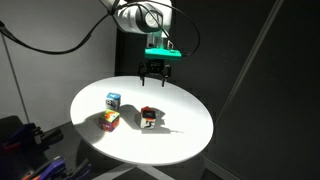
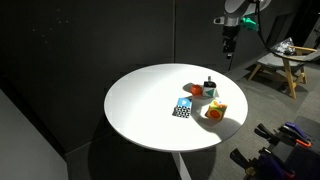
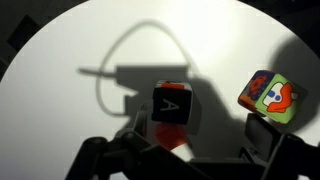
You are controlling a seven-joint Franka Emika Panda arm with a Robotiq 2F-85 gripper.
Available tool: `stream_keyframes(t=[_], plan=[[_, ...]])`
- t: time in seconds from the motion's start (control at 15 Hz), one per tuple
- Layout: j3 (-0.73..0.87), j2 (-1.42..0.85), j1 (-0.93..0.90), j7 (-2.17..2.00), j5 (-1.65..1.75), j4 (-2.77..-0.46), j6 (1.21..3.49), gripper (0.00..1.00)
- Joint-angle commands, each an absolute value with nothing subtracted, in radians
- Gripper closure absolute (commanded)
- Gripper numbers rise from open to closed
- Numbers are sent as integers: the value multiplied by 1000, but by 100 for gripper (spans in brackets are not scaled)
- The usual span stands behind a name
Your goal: Place the black and white toy on the orange and green toy
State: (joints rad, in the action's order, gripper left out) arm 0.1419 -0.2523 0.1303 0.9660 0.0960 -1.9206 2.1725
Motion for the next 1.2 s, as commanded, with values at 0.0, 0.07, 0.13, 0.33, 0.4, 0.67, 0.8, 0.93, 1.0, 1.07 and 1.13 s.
stream_keyframes(t=[0.0,0.07,0.13,0.33,0.4,0.67,0.8,0.93,1.0,1.07,1.13], plan=[[116,-259,154,961,103,-1913,2170,0],[115,-262,155,961,103,-1914,2170,0],[114,-263,155,961,103,-1915,2170,0],[112,-263,154,961,103,-1915,2170,0],[113,-263,155,961,103,-1915,2170,0],[112,-263,155,961,103,-1915,2170,0],[108,-269,159,970,90,-1919,2185,0],[103,-281,166,986,75,-1918,2192,0],[100,-286,170,990,71,-1918,2197,0],[97,-291,175,996,65,-1918,2202,0],[95,-298,178,996,64,-1918,2212,0]])
